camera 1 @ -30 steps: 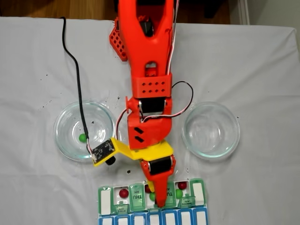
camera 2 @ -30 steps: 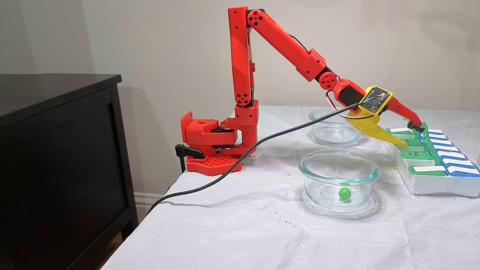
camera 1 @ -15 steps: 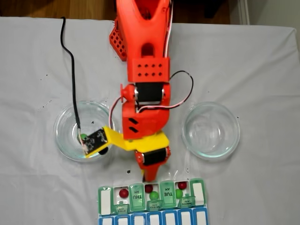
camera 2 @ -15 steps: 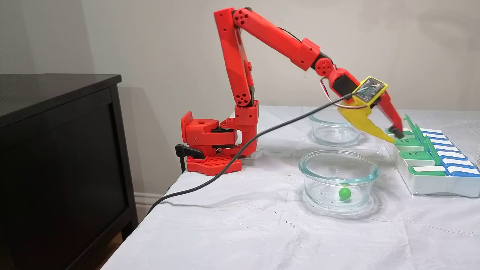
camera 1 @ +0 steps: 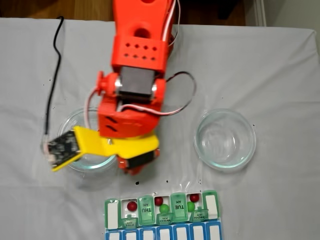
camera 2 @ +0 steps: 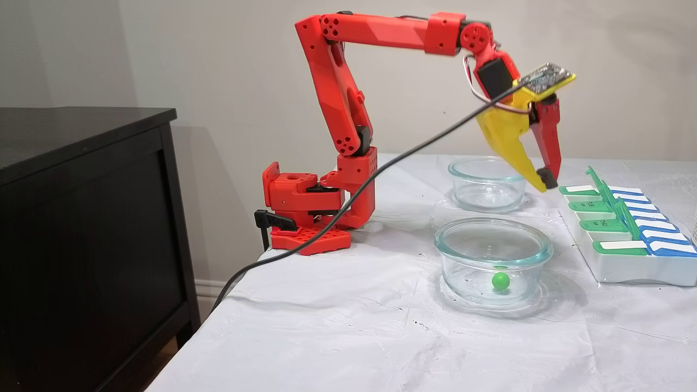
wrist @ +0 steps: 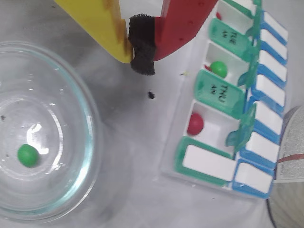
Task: Sort medicines into box.
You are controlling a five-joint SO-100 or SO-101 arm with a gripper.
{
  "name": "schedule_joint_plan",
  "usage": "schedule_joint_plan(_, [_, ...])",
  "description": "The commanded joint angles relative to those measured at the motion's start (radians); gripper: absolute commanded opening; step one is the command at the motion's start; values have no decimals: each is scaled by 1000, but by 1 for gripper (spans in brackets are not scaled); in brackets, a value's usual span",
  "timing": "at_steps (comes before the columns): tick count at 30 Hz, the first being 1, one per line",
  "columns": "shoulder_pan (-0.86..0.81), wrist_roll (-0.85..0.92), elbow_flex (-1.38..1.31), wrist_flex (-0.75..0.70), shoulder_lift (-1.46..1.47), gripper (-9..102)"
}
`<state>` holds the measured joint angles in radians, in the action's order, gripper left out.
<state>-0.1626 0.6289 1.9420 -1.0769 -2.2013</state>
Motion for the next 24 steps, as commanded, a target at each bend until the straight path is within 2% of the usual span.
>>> schedule_joint_plan(1, [-41,44,-137,-84,-14,0])
schedule_joint_plan(5, [-124,-32,-144,-81,-20,0])
schedule_joint_plan(10, [-147,-100,-74,-72,-23,0])
schedule_joint_plan(15, [-172,-69,-20,-35,17,0])
schedule_joint_plan(24, [-204,14,5,-55,74,1])
